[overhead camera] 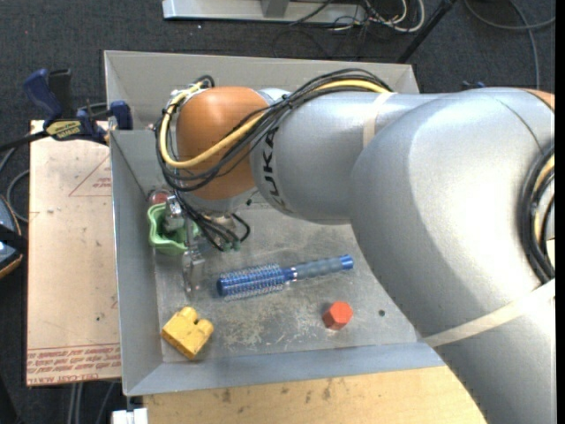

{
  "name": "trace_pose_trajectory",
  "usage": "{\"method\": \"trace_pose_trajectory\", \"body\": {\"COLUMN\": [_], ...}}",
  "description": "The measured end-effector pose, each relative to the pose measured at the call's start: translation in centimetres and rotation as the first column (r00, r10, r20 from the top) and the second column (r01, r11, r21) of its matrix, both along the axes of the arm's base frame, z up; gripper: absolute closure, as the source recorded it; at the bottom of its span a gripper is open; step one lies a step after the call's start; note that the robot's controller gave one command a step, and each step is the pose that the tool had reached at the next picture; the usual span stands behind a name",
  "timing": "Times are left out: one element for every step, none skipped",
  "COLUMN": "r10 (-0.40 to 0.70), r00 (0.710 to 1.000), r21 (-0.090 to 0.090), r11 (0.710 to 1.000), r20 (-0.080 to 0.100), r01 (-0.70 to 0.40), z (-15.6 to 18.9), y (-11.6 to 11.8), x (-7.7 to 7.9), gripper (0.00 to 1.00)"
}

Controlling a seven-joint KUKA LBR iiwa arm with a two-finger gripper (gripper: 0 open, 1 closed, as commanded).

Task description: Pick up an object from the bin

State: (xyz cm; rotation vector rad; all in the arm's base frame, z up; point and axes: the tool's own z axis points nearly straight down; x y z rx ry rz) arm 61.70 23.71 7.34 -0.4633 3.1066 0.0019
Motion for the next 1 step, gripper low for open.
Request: {"method": "trace_pose_trajectory", "body": {"r10": [-0.232], "r00": [0.973], "r21": [0.002], "r11": [0.973], "r20": [0.003], "r01": [0.232], "z": [2.74], "y": [0.6], "x": [2.35], "gripper": [0.0]}}
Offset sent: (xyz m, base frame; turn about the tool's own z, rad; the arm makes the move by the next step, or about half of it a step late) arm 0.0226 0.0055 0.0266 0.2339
